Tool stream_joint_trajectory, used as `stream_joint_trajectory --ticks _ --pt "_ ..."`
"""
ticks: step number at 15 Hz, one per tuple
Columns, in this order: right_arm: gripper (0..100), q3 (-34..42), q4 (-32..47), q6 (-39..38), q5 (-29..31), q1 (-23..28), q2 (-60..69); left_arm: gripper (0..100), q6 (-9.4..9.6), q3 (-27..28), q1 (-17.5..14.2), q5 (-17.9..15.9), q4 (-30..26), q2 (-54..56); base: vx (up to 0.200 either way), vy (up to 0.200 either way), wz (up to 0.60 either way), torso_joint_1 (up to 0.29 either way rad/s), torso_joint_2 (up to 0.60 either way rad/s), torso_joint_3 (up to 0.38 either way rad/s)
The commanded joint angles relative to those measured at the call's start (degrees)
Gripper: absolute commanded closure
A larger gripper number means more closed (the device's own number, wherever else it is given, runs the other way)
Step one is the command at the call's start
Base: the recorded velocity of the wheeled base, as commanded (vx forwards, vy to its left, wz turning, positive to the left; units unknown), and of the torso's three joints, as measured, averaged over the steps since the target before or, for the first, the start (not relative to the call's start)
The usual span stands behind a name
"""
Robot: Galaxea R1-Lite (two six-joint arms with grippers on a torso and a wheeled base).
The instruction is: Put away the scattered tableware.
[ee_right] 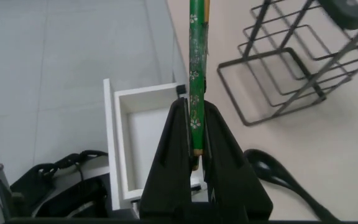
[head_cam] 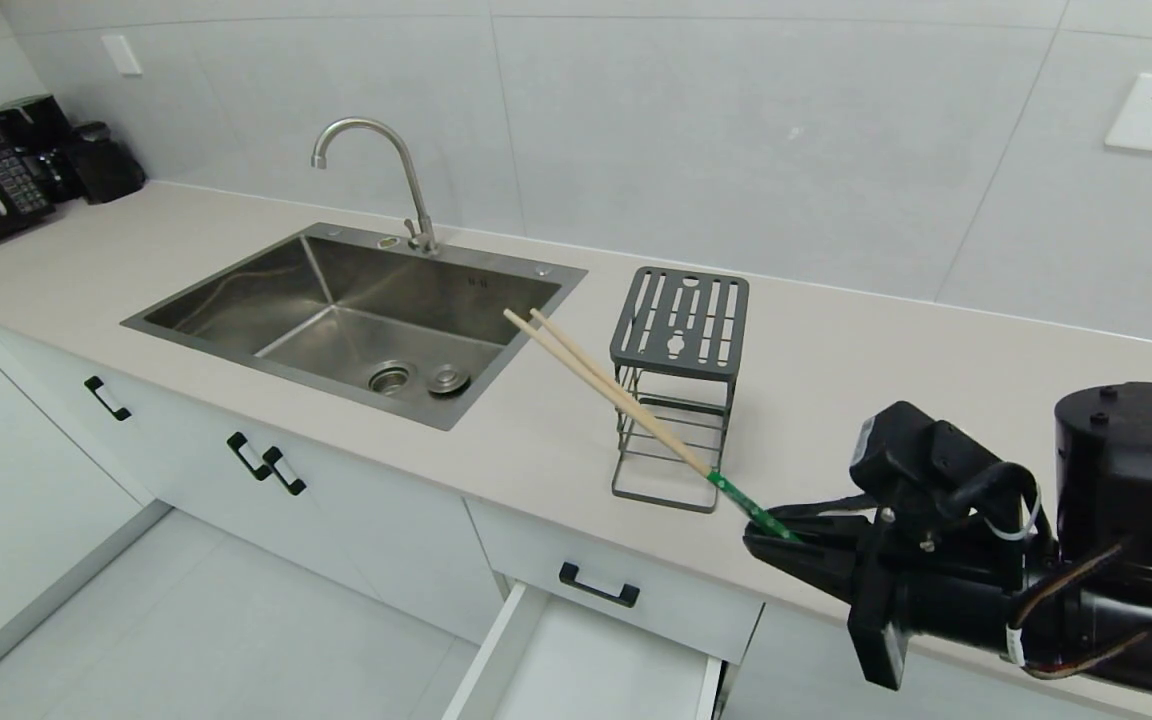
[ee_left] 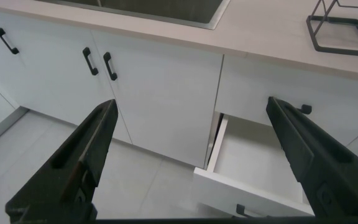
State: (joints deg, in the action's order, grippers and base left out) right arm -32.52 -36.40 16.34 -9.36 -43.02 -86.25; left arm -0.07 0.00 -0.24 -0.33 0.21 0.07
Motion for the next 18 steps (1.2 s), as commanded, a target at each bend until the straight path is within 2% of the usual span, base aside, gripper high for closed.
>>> stream_joint_trajectory --ticks 1,7,10,12,14,18 --pt "100 2.6 -1.2 -0.1 -1.3 -0.6 -0.8 0 -0.01 0.0 0.0 0.0 0.0 -0.1 0.0 0.0 0.0 0.0 0.0 0.0" --pt "100 6.8 -1.5 -0.3 -1.7 -0.5 -1.5 0 -0.01 0.0 0.0 0.0 0.1 -0.1 0.0 0.0 0.0 0.0 0.0 0.0" --pt "100 6.0 -1.5 -0.3 -1.3 -0.6 -1.6 0 -0.01 0.0 0.0 0.0 0.0 -0.1 0.0 0.0 0.0 0.0 0.0 0.0" --pt "100 6.7 -1.3 -0.2 3.1 -0.6 -1.9 0 -0.01 0.0 0.0 0.0 0.0 -0.1 0.0 0.0 0.0 0.0 0.0 0.0" --pt "100 6.7 -1.3 -0.3 3.8 -0.7 -2.6 0 -0.01 0.0 0.0 0.0 0.1 -0.1 0.0 0.0 0.0 0.0 0.0 0.0" --pt "100 4.3 -0.5 0.0 3.9 -7.7 -6.1 0 -0.01 0.0 0.0 0.0 0.0 -0.1 0.0 0.0 0.0 0.0 0.0 0.0"
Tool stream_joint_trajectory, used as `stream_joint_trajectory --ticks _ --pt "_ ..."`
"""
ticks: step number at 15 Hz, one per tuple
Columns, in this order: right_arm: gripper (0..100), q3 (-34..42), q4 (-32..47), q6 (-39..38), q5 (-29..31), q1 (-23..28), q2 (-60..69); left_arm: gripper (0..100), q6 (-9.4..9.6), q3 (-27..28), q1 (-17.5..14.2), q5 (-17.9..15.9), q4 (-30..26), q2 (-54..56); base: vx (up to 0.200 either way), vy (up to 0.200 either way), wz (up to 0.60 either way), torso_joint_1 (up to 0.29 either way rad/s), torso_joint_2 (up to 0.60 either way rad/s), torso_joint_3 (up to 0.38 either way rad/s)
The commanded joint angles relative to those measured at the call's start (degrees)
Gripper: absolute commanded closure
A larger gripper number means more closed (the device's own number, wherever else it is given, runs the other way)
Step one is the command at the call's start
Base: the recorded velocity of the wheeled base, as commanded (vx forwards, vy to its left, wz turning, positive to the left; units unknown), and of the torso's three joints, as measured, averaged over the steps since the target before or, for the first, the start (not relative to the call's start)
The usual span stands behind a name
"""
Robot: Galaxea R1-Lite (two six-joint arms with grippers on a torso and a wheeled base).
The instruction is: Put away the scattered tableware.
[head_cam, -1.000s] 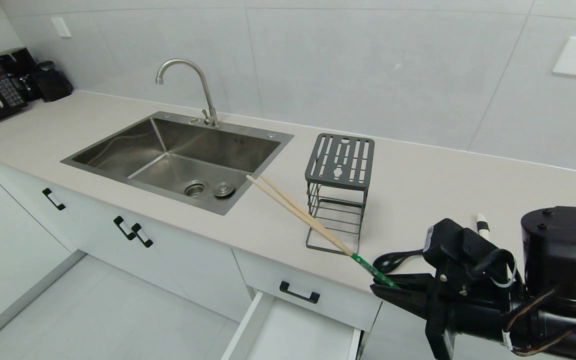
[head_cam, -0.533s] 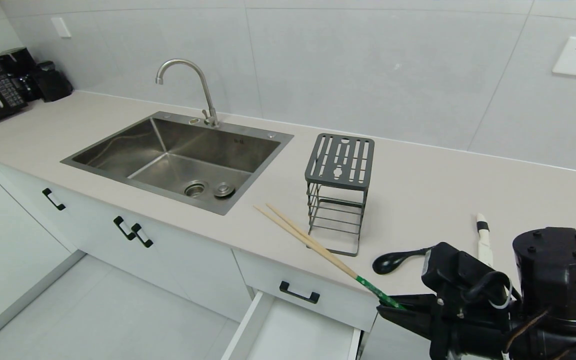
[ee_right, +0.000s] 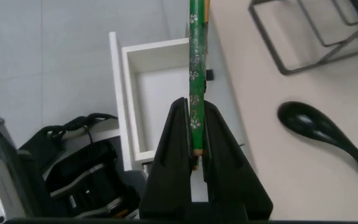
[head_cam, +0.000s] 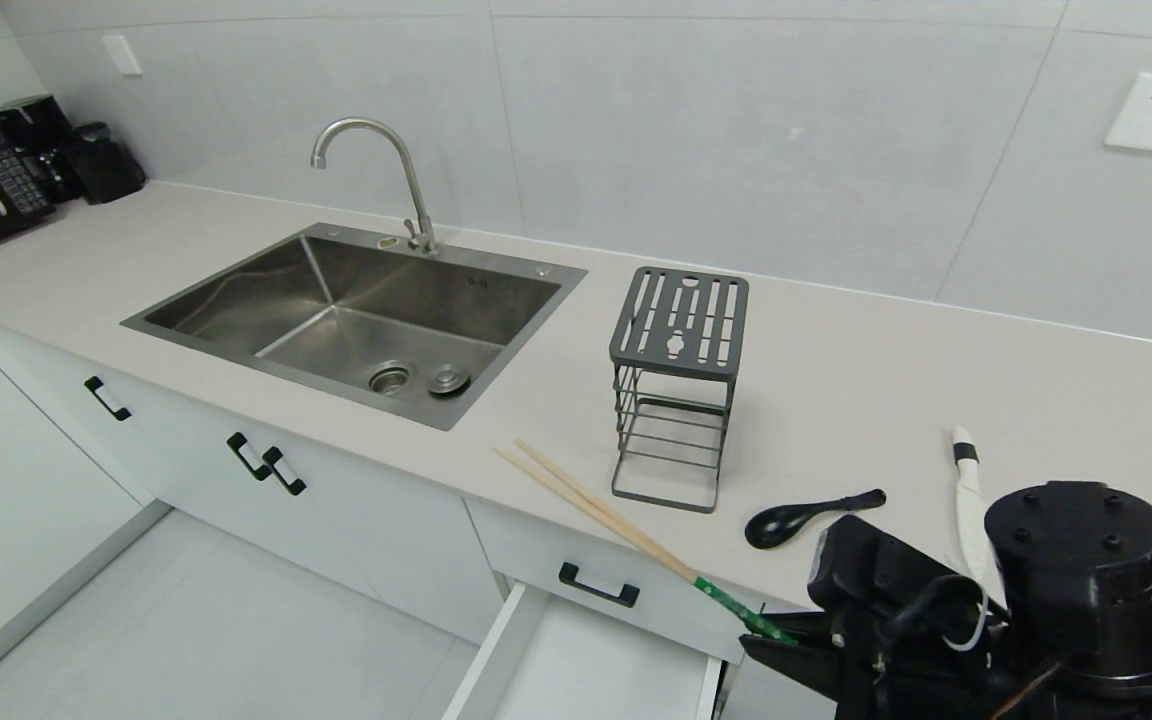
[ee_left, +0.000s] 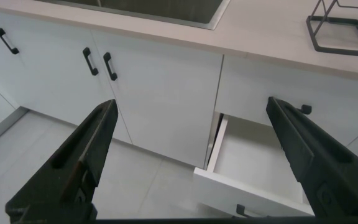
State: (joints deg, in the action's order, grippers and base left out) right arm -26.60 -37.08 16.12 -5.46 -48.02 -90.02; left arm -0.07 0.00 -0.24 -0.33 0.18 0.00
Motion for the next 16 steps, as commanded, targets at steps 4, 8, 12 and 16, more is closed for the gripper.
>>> stream_joint_trajectory --ticks 4,8,12,16 --pt "100 -6.7 1.2 0.1 0.9 -6.7 -4.5 0 -0.01 0.0 0.0 0.0 0.0 0.0 0.0 0.0 0.0 0.0 0.0 0.0" --pt "100 -5.1 1.4 0.2 2.6 -9.1 -4.4 0 -0.01 0.0 0.0 0.0 0.1 0.0 0.0 0.0 0.0 0.0 0.0 0.0" --pt "100 -4.9 1.5 0.1 2.9 -9.4 -4.4 0 -0.01 0.0 0.0 0.0 0.0 0.0 0.0 0.0 0.0 0.0 0.0 0.0" --pt "100 -5.0 1.5 0.1 3.1 -9.5 -4.3 0 -0.01 0.0 0.0 0.0 0.0 0.0 0.0 0.0 0.0 -0.091 0.17 0.091"
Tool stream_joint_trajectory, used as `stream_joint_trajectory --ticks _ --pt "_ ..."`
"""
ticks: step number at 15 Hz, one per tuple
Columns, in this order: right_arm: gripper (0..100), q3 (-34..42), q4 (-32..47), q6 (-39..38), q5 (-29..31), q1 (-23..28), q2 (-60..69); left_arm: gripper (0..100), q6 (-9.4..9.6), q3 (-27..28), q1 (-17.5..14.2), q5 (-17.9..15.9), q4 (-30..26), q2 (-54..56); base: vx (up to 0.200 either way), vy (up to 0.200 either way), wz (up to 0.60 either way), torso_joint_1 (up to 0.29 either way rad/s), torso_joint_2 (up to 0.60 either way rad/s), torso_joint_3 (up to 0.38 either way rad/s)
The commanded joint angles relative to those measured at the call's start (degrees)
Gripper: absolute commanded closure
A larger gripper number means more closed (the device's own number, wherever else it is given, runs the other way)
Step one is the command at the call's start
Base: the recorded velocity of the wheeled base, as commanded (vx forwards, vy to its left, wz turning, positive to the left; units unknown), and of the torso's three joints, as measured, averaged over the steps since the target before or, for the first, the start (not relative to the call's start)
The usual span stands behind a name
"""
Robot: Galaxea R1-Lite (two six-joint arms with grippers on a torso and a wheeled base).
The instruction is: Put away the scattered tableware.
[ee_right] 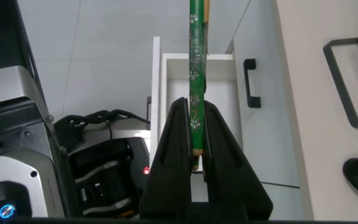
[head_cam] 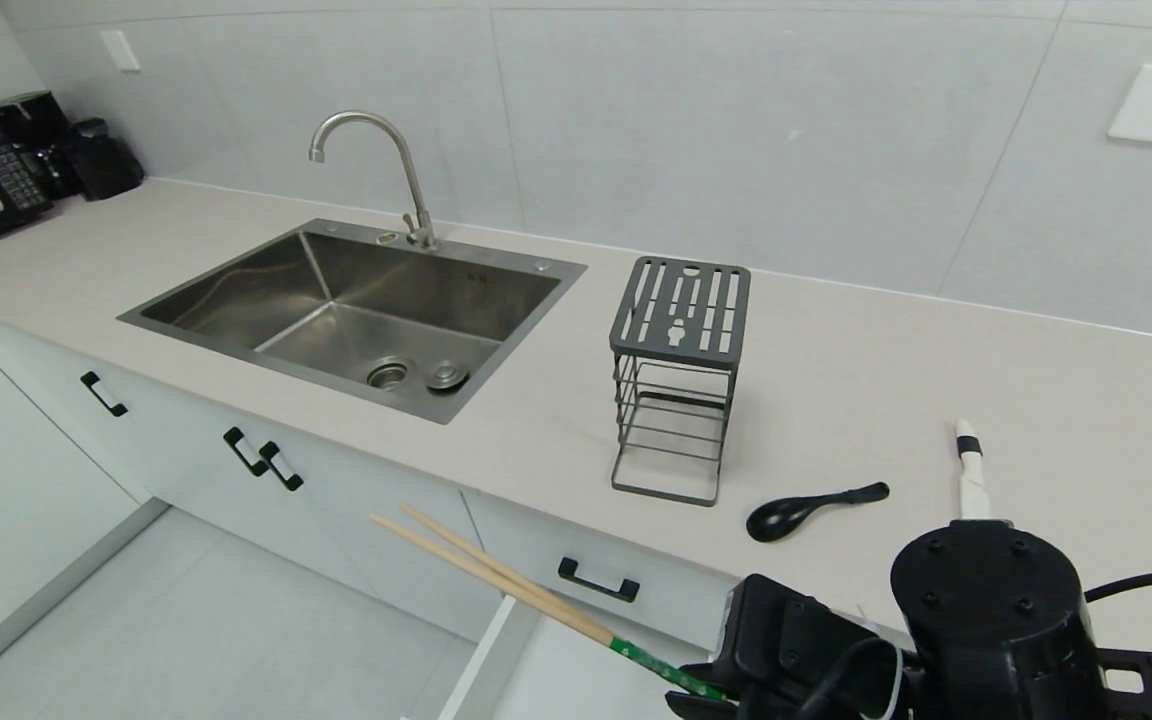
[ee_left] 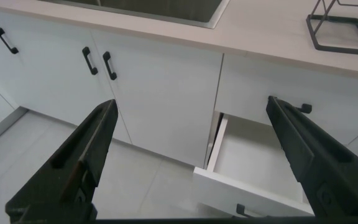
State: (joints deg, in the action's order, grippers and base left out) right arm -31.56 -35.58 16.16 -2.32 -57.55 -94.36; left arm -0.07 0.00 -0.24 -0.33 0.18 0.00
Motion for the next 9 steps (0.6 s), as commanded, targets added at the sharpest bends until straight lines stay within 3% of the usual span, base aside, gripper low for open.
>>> stream_joint_trajectory --ticks 1,6,9 --pt "100 -0.1 0.0 0.0 0.1 0.0 0.0 0 -0.01 0.0 0.0 0.0 0.0 0.0 0.0 0.0 0.0 -0.188 0.38 0.183" --pt "100 -0.2 0.0 0.0 1.1 0.0 0.0 0 -0.01 0.0 0.0 0.0 0.1 0.0 0.0 0.0 0.0 -0.062 0.13 0.067" --pt "100 -0.1 0.0 0.0 1.2 0.0 0.1 0 -0.01 0.0 0.0 0.0 0.0 0.0 0.0 0.0 0.0 -0.23 0.45 0.219"
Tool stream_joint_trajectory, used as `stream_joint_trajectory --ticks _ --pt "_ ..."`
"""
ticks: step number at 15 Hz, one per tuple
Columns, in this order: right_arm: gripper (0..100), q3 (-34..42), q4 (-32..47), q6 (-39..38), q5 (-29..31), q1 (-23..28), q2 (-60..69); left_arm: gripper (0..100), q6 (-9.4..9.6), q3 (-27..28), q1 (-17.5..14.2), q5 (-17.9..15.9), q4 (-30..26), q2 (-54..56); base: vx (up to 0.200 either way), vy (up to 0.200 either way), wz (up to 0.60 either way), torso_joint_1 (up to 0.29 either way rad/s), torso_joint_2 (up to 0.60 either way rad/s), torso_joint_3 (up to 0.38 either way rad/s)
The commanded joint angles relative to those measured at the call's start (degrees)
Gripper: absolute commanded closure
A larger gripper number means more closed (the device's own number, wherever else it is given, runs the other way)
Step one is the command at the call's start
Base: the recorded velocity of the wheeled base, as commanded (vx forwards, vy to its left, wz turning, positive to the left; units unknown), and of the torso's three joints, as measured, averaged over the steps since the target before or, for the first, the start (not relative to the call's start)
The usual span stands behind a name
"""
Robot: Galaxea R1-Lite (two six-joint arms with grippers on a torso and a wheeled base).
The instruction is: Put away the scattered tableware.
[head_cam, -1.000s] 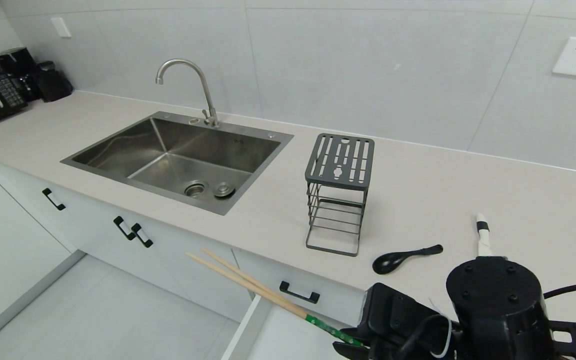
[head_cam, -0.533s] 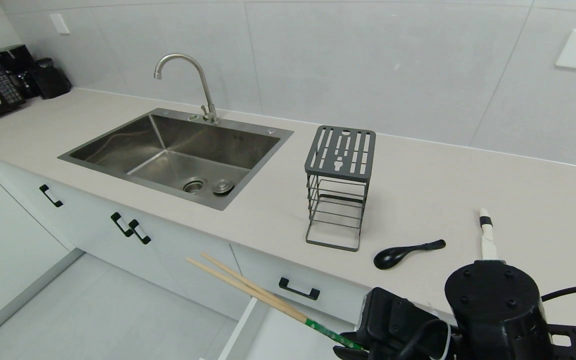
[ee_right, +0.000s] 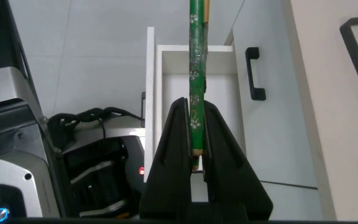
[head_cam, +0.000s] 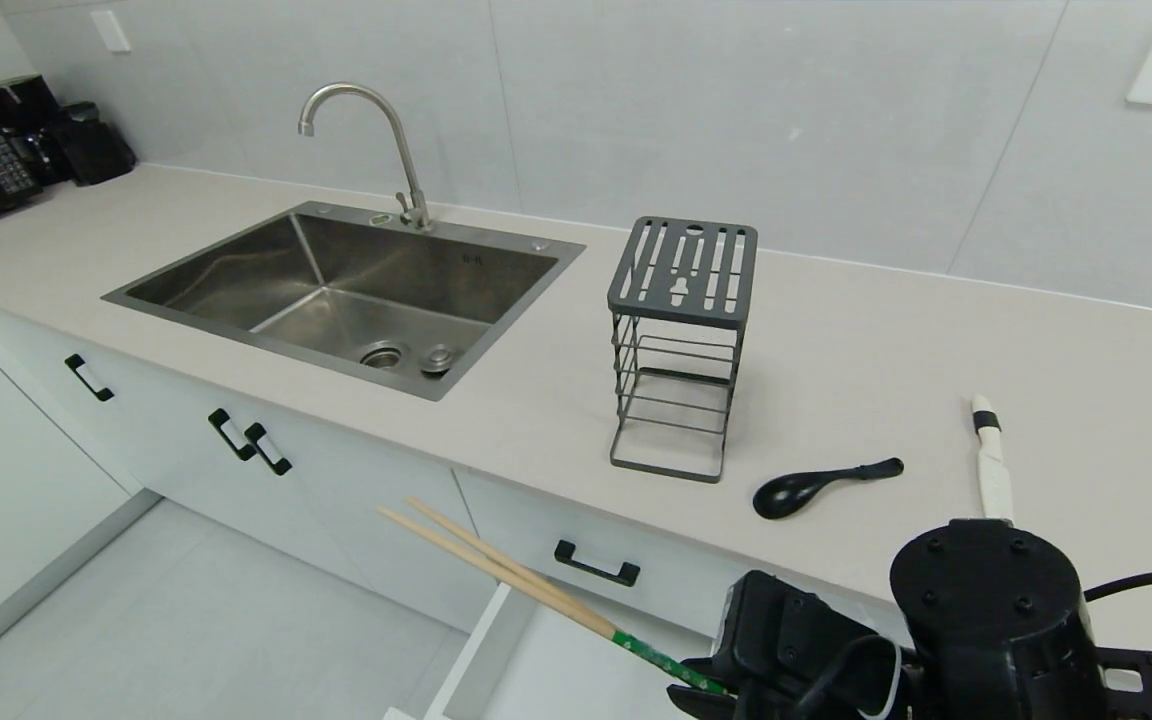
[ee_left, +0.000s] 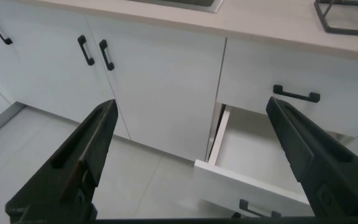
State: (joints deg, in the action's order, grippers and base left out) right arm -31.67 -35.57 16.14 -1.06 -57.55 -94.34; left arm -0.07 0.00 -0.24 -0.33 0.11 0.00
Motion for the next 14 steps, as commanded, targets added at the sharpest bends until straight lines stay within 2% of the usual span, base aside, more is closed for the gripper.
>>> stream_joint_trajectory --ticks 1,7,14 --pt "100 0.1 0.0 0.0 0.4 0.0 0.1 0 -0.01 0.0 0.0 0.0 0.1 0.0 0.0 0.0 0.0 -0.261 0.52 0.242" --pt "100 0.1 0.0 0.0 0.6 0.0 0.2 0 -0.01 0.0 0.0 0.0 0.1 0.0 0.0 0.0 0.0 -0.261 0.52 0.245" --pt "100 0.2 0.0 -0.1 0.6 0.0 0.2 0 -0.01 0.0 0.0 0.0 0.1 0.0 0.0 0.0 0.0 -0.032 0.06 0.033"
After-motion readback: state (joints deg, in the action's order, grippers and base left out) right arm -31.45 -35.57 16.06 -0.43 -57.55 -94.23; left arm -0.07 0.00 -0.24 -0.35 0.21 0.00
